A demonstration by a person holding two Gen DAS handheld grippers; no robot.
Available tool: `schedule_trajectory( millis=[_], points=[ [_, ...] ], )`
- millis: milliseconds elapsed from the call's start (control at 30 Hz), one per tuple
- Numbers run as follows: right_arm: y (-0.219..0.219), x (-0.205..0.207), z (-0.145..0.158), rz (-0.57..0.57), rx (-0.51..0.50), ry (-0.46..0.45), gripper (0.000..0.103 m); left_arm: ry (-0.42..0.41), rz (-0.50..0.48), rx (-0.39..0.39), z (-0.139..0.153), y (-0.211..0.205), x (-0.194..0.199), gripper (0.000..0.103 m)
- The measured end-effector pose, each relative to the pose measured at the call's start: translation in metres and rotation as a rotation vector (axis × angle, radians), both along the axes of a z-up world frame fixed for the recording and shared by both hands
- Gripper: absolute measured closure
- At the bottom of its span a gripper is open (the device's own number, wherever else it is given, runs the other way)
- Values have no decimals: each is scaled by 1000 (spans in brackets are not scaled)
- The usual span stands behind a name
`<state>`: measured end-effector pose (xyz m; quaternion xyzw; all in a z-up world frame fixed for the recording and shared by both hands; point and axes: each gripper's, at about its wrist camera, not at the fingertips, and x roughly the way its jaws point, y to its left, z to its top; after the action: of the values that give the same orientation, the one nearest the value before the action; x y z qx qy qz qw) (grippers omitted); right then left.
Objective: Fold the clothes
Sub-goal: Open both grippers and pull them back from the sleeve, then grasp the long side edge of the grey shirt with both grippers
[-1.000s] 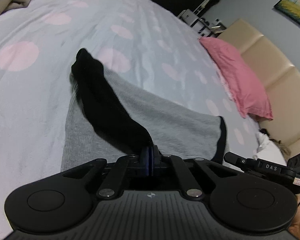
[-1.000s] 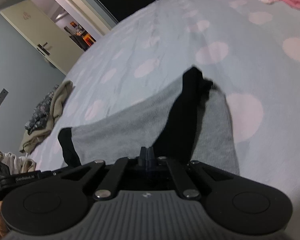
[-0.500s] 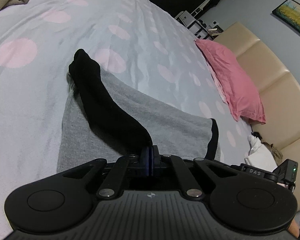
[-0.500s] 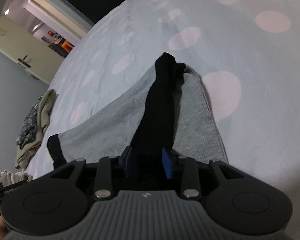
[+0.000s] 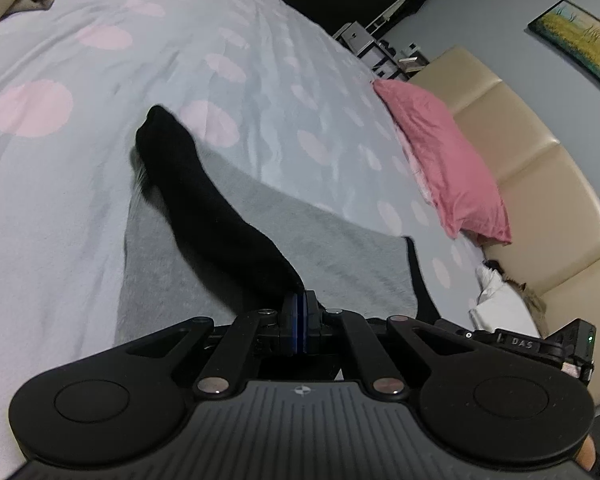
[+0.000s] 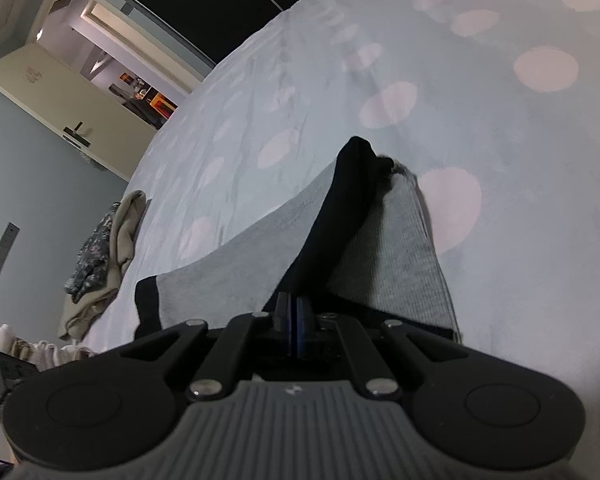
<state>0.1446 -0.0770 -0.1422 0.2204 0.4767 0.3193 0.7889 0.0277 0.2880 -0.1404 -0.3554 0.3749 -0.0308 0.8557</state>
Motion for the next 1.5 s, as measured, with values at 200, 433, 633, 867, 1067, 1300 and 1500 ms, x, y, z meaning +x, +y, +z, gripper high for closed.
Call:
schedule_trajectory(
  millis=[200, 433, 633, 867, 1067, 1300, 1500],
  points=[
    [8, -5, -22, 24, -51, 41, 99, 76, -30, 19, -18, -6, 2, 102],
    [9, 1, 6, 79, -153, -117, 83, 150, -35, 241, 2, -8, 7, 93],
    [46, 17, 26, 209, -243, -341, 70, -66, 11, 407, 40, -18, 5, 92],
    [87, 22, 3, 363, -350, -425, 71, -61, -144, 557, 6, -43, 41, 84],
    [53, 8, 0, 397, -386, -445, 70, -55, -188, 633, -2, -38, 10, 82],
    [-15, -52, 44, 469, -384, -705, 59, -196, -251, 660, 28, -15, -59, 75],
    [-52, -116, 54, 538, -478, -821, 59, -210, -313, 692, 42, -25, -110, 73]
  ],
)
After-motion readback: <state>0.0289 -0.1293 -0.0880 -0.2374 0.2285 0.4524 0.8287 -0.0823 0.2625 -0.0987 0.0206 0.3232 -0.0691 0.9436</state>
